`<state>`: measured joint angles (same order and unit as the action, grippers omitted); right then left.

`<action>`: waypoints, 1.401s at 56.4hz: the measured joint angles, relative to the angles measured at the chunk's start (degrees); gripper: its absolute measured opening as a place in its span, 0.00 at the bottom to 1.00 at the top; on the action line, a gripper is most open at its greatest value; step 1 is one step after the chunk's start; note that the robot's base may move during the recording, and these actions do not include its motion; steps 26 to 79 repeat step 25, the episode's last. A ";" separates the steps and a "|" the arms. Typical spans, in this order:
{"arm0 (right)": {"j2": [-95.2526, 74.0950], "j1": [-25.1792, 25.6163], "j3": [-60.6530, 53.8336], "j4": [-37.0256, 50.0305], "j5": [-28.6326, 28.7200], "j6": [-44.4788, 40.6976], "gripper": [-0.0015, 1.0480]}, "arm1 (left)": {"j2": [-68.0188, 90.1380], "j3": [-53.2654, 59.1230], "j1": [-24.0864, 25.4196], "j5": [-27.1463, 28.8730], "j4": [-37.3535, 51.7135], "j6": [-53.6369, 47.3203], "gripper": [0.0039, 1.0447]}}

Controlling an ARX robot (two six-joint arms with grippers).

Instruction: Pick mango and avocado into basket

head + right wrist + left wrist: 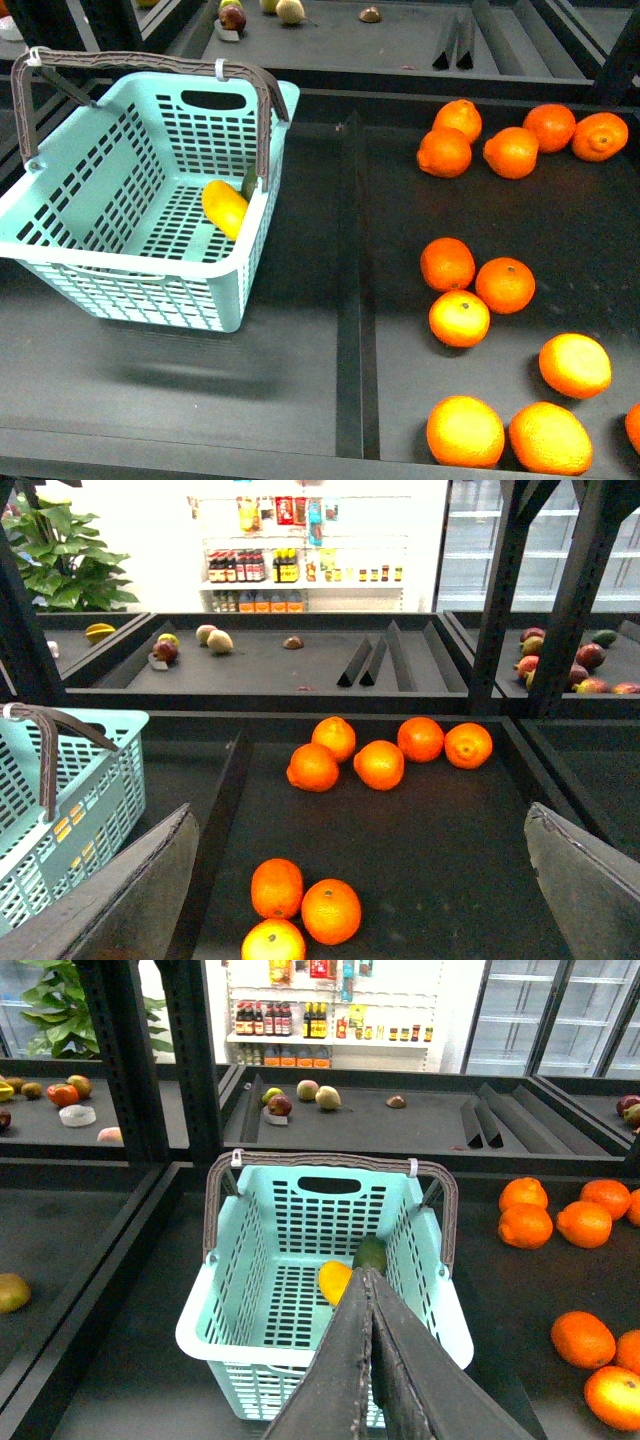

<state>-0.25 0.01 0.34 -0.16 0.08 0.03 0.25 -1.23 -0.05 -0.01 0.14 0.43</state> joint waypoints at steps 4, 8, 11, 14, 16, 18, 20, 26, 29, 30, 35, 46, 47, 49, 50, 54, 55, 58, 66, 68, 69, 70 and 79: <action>0.00 0.00 0.00 0.00 0.00 0.00 0.93 | 0.00 0.00 0.00 0.00 0.00 0.00 0.03; 0.02 0.00 0.00 0.00 0.00 0.00 0.93 | 0.00 0.00 0.00 0.00 0.00 0.00 0.17; 0.00 0.00 0.00 0.00 0.00 0.00 0.93 | 0.00 0.00 0.00 0.00 0.00 0.00 0.28; 0.00 0.00 0.00 0.00 0.00 0.00 0.93 | 0.00 0.00 0.00 0.00 0.00 0.00 0.38; 0.00 0.00 0.00 0.00 0.00 0.00 0.93 | 0.00 0.00 0.00 0.00 0.00 0.00 0.45; 0.00 0.00 0.00 0.00 0.00 0.00 0.93 | 0.00 0.00 0.00 0.00 0.00 0.00 0.52; 0.00 0.00 0.00 0.00 0.00 0.00 0.93 | 0.00 0.00 0.00 0.00 0.00 0.00 0.59; 0.00 0.00 0.00 0.00 0.00 0.00 0.93 | 0.00 0.00 0.00 0.00 0.00 0.00 0.76; 0.00 0.00 0.00 0.00 0.00 0.00 0.93 | 0.00 0.00 0.00 0.00 0.00 0.00 0.76; 0.00 0.00 0.00 0.00 0.00 0.00 0.93 | 0.00 0.00 0.00 0.00 0.00 0.00 0.76; 0.00 0.00 0.00 0.00 0.00 0.00 0.93 | 0.00 0.00 0.00 0.00 0.00 0.00 0.76; 0.00 0.00 0.00 0.00 0.00 0.00 0.93 | 0.00 0.00 0.00 0.00 0.00 0.00 0.76; 0.00 0.00 0.00 0.00 0.00 0.00 0.93 | 0.00 0.00 0.00 0.00 0.00 0.00 0.76; 0.00 0.00 0.00 0.00 0.00 0.00 0.93 | 0.00 0.00 0.00 0.00 0.00 0.00 0.76; 0.00 0.00 0.00 0.00 0.00 0.00 0.93 | 0.00 0.00 0.00 0.00 0.00 0.00 0.76; 0.00 0.00 0.00 0.00 0.00 0.00 0.93 | 0.00 0.00 0.00 0.00 0.00 0.00 0.76; 0.00 0.00 0.00 0.00 0.00 0.00 0.93 | 0.00 0.00 0.00 0.00 0.00 0.00 0.76; 0.00 0.00 0.00 0.00 0.00 0.00 0.93 | 0.00 0.00 0.00 0.00 0.00 0.00 0.76; 0.00 0.00 0.00 0.00 0.00 0.00 0.93 | 0.00 0.00 0.00 0.00 0.00 0.00 0.76; 0.00 0.00 0.00 0.00 0.00 0.00 0.93 | 0.00 0.00 0.00 0.00 0.00 0.00 0.76; 0.00 0.00 0.00 0.00 0.00 0.00 0.93 | 0.00 0.00 0.00 0.00 0.00 0.00 0.76; 0.00 0.00 0.00 0.00 0.00 0.00 0.93 | 0.00 0.00 0.00 0.00 0.00 0.00 0.76; 0.00 0.00 0.00 0.00 0.00 0.00 0.93 | 0.00 0.00 0.00 0.00 0.00 0.00 0.76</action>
